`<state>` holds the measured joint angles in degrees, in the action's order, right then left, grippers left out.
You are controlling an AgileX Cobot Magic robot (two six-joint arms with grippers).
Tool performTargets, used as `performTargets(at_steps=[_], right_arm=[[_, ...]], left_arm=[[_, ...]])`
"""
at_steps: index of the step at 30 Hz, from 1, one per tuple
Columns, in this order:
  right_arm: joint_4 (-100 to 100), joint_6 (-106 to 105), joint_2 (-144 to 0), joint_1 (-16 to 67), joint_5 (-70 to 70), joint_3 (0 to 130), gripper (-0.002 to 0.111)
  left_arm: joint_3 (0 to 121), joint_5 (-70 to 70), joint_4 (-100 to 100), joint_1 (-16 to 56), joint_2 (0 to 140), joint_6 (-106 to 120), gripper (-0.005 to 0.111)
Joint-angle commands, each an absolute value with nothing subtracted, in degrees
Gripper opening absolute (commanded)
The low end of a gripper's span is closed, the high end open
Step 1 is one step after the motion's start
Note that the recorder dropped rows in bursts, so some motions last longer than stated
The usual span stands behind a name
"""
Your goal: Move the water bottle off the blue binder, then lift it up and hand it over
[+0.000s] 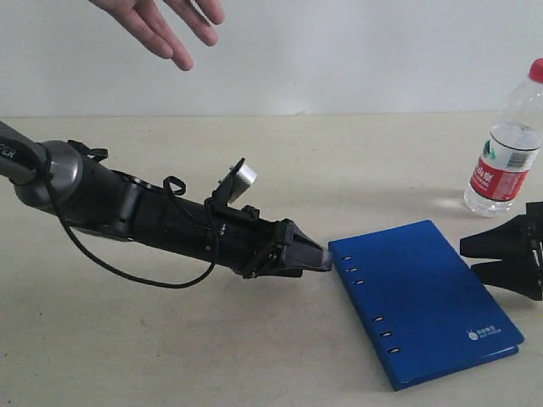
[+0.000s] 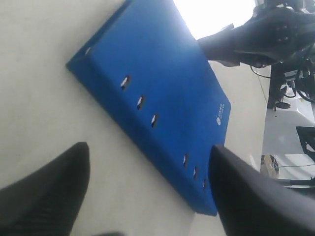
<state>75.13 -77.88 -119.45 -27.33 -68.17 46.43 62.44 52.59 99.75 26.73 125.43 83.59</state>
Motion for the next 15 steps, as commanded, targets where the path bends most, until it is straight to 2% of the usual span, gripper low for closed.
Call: performTargets(at_steps=[1, 9, 15], right_arm=[[72.9, -75.4, -119.4, -22.4, -70.0, 46.5, 0.052], [67.9, -74.9, -119.4, -9.4, -69.0, 46.5, 0.052], [69.7, -77.1, -119.4, -5.6, -68.6, 46.5, 0.052]], left_arm=[[64.7, 54.3, 99.9, 27.0, 127.5, 81.7, 0.064], [65.2, 57.2, 99.9, 27.0, 128.9, 80.9, 0.064], [65.3, 60.7, 99.9, 27.0, 128.9, 80.9, 0.064]])
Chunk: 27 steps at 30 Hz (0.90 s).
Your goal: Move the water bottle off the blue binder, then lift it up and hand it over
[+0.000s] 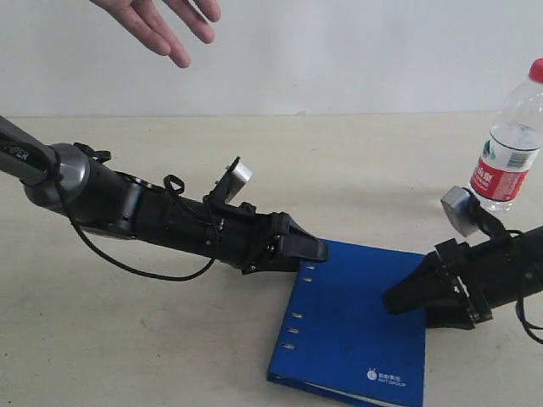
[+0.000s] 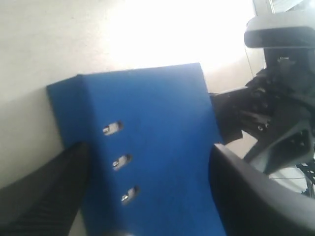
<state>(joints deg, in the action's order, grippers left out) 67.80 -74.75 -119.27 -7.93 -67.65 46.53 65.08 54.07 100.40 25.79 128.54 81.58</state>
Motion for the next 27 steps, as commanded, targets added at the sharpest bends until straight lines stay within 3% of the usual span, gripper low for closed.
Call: performTargets(at_steps=[1, 4, 9, 19, 27], right_arm=[[70.2, -77.5, -119.4, -5.6, -68.9, 46.5, 0.051], [71.1, -78.1, -119.4, -5.5, -69.1, 46.5, 0.037], [71.3, -82.3, -119.3, -5.7, -67.8, 46.5, 0.000], [72.3, -83.9, -112.2, -13.6, -70.0, 46.5, 0.000], [73.0, -84.9, -109.3, -9.6, -70.0, 46.5, 0.000]], left_arm=[[65.3, 61.3, 99.9, 27.0, 128.9, 80.9, 0.064], [65.3, 61.1, 99.9, 26.8, 128.9, 80.9, 0.064], [65.3, 60.9, 99.9, 25.7, 128.9, 80.9, 0.064], [65.3, 61.2, 99.1, 20.1, 128.9, 80.3, 0.064], [65.3, 65.8, 99.9, 23.5, 130.6, 82.3, 0.064]])
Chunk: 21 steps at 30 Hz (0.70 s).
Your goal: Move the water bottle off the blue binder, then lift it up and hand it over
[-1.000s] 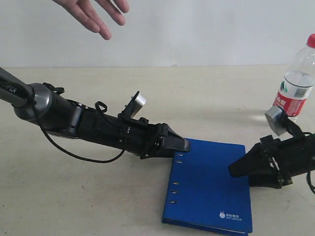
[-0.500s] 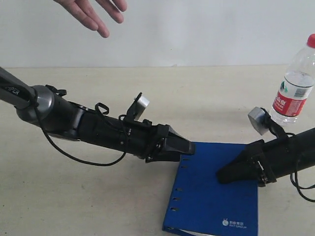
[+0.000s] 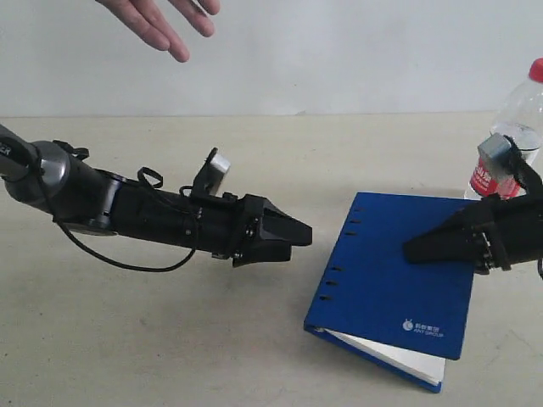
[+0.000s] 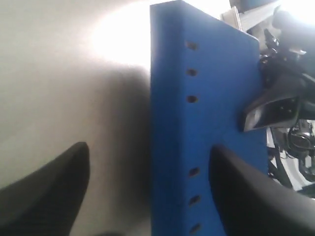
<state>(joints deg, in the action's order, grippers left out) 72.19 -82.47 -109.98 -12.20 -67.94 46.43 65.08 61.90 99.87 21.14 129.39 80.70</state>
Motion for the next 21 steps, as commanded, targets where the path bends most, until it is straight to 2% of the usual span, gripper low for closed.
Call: performTargets(at_steps=[1, 14, 21], right_arm=[[73.0, -85.9, -109.3, -8.8, -70.0, 46.5, 0.000], [71.5, -85.8, -109.3, -6.7, -70.0, 46.5, 0.000], [66.2, -80.2, -109.3, -6.7, -60.1, 46.5, 0.000]], left_arm=[[65.3, 66.2, 99.9, 24.2, 131.0, 82.7, 0.064], [67.1, 70.0, 99.9, 27.2, 132.5, 90.2, 0.064], [71.4, 70.0, 99.9, 29.3, 132.5, 86.8, 0.064]])
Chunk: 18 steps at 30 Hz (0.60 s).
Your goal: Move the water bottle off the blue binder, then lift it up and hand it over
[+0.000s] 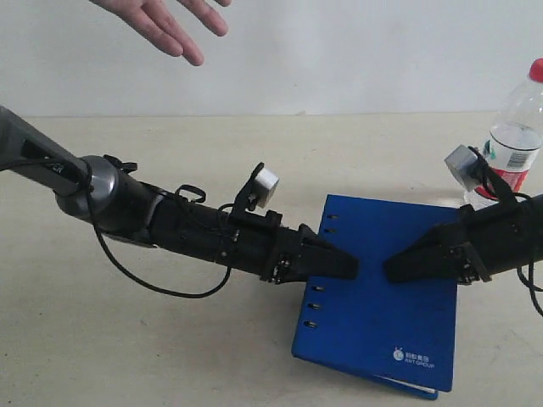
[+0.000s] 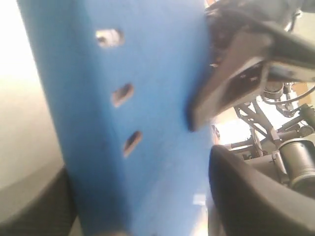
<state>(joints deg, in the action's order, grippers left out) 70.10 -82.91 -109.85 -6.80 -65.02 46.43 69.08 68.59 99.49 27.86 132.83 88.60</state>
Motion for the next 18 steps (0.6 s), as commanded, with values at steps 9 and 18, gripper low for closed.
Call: performTargets(at_steps=[9, 18], right_arm=[[65.2, -75.3, -109.3, -6.7, -55.2, 46.5, 0.000], [58.3, -74.3, -107.5, -6.8, -54.2, 47.4, 0.053]], left_arm=[[72.4, 70.0, 99.9, 30.1, 132.5, 85.3, 0.007], [72.4, 70.0, 99.9, 19.3, 131.3, 85.7, 0.007]])
